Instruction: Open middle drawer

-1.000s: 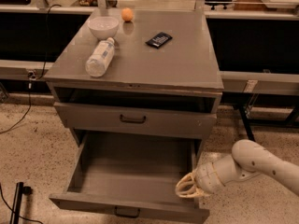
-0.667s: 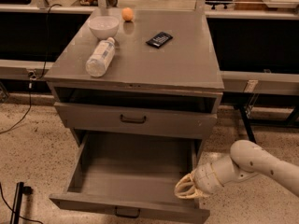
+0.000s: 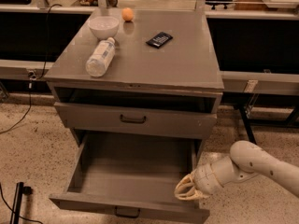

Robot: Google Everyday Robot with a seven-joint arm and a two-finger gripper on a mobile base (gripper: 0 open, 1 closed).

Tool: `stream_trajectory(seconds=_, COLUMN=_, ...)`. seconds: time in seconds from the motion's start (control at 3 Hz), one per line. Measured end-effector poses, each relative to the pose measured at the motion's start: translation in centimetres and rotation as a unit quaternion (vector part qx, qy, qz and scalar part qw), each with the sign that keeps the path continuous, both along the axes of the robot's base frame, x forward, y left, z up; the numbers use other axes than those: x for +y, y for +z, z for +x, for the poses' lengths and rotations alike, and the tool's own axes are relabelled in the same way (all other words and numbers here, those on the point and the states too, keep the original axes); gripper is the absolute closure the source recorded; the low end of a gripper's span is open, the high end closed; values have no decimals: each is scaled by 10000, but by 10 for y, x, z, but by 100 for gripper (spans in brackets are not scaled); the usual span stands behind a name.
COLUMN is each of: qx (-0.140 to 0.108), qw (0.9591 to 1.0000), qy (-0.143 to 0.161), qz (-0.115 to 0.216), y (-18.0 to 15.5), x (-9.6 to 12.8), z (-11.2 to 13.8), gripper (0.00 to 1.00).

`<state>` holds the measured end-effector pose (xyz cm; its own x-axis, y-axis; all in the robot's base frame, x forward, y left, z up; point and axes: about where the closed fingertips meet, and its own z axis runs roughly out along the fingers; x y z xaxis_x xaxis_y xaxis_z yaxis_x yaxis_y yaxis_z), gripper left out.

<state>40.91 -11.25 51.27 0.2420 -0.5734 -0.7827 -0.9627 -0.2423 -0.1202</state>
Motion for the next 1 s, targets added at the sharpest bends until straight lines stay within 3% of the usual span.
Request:
stream_trajectory(seconds=0.33, qx=11, qw=10000, qy=15, qz=8, y=-1, x=1, z=-1, gripper=11)
stream_trajectory(seconds=0.67, qx=20, qw=10000, qy=26, qz=14, y=-1, x=3, z=-1, gripper=0)
stream_trajectory(seconds=1.0, qx=20, qw=10000, qy=26, qz=14, y=-1, x=3, z=-1, gripper=0)
